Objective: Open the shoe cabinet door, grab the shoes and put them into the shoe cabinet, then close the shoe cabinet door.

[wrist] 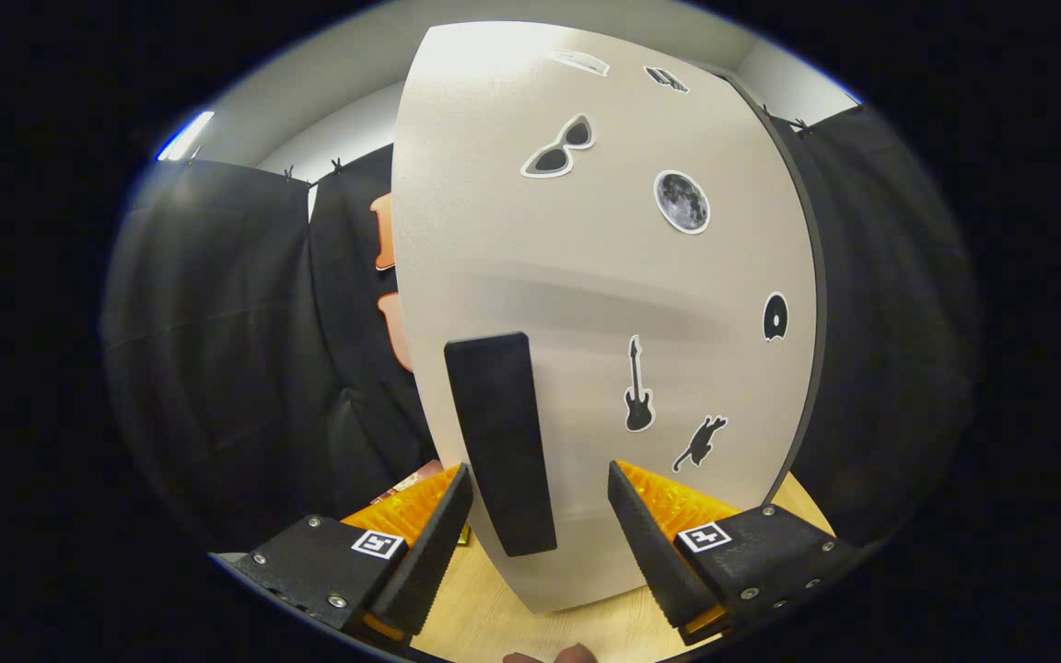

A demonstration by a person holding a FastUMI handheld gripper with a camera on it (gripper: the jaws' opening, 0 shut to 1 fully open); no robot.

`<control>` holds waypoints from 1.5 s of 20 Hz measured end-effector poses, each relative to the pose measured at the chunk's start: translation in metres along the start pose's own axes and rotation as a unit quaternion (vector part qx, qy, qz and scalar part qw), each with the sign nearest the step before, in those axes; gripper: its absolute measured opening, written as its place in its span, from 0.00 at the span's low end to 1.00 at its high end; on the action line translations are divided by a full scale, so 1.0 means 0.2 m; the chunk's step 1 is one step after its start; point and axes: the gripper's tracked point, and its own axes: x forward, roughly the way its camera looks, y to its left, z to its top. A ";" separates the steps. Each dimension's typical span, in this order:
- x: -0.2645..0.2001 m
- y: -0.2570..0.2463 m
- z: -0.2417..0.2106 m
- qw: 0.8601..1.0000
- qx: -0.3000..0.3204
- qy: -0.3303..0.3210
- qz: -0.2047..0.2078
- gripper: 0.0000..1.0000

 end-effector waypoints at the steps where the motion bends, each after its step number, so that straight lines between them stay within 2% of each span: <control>1: 0.01 0.00 -0.01 1.000 -0.001 0.001 -0.003 0.93; 20: 0.17 -0.03 0.02 0.999 -0.017 -0.003 -0.040 0.93; 30: 0.20 -0.07 0.03 0.995 -0.047 -0.004 -0.091 0.92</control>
